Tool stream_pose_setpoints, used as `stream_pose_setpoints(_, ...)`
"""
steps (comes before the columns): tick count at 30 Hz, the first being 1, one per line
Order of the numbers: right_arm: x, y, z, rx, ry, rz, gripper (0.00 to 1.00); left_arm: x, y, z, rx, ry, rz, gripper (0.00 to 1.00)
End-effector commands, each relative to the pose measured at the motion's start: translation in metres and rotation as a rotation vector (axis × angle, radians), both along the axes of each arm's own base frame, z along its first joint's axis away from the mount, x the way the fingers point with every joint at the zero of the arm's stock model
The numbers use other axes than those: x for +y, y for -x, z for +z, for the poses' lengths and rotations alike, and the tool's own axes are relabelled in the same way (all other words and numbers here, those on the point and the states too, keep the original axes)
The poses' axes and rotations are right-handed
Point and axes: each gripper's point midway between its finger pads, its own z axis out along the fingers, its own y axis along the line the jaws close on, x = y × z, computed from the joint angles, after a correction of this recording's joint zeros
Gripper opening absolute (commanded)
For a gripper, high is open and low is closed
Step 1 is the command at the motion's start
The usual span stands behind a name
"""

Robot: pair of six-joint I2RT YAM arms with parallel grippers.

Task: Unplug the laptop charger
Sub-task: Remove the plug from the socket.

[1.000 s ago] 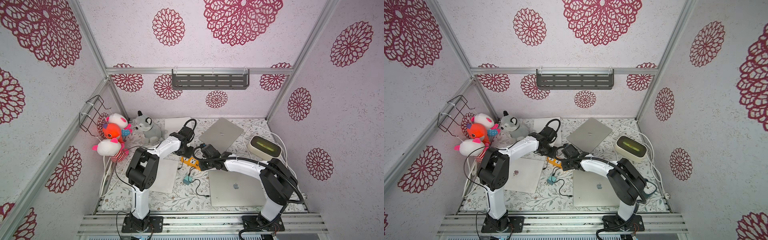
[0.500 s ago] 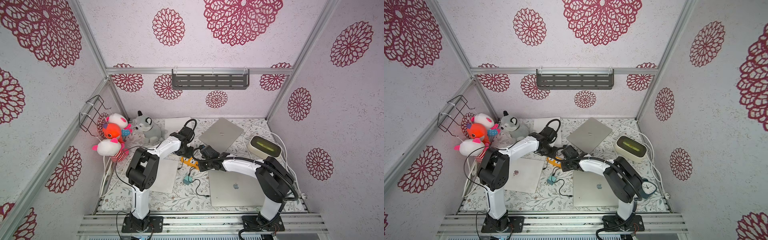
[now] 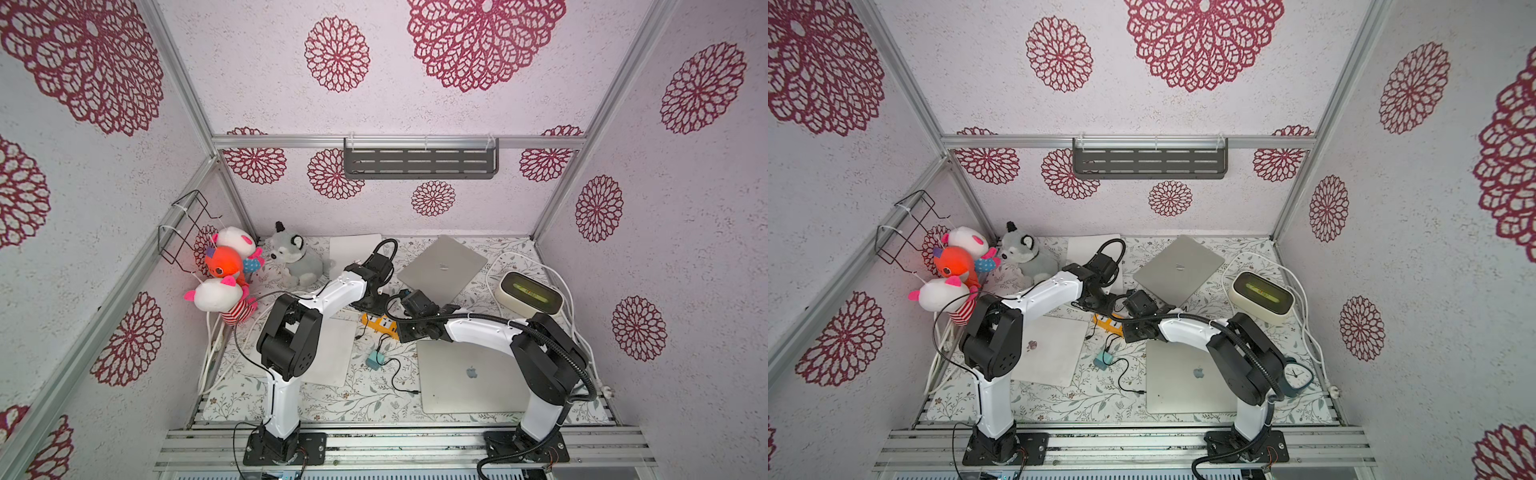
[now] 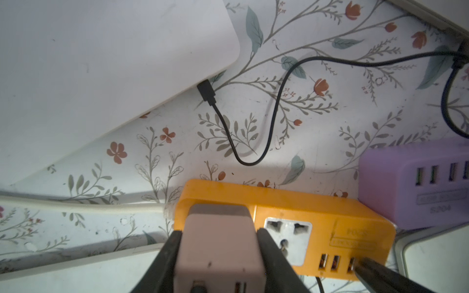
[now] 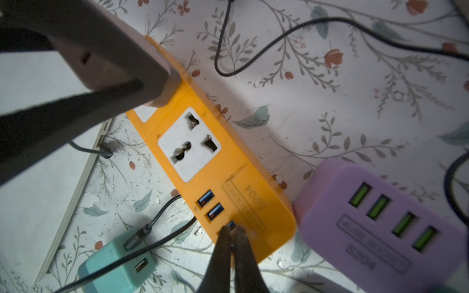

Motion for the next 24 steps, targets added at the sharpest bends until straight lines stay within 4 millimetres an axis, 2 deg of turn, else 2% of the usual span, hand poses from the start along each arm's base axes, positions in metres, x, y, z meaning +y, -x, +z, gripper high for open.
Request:
stream_pose_setpoints(1, -0.010, 0.010, -0.025, 0.074, 0.042, -0.011, 0.09, -0.006, -0.002, 0.004, 0.021, 0.051, 0.016, 0.40)
stream_pose_setpoints(10, -0.012, 0.012, -0.033, 0.100, 0.042, -0.014, 0.09, -0.016, 0.000, 0.005, 0.076, 0.169, 0.036, 0.40)
stream_pose_setpoints(17, -0.012, 0.014, -0.037, 0.116, 0.042, -0.013, 0.09, 0.007, -0.005, 0.003, 0.036, 0.015, 0.081, 0.40)
stream_pose_setpoints(24, -0.011, 0.015, -0.039, 0.126, 0.046, -0.009, 0.08, -0.014, 0.000, 0.008, 0.103, 0.224, 0.085, 0.39)
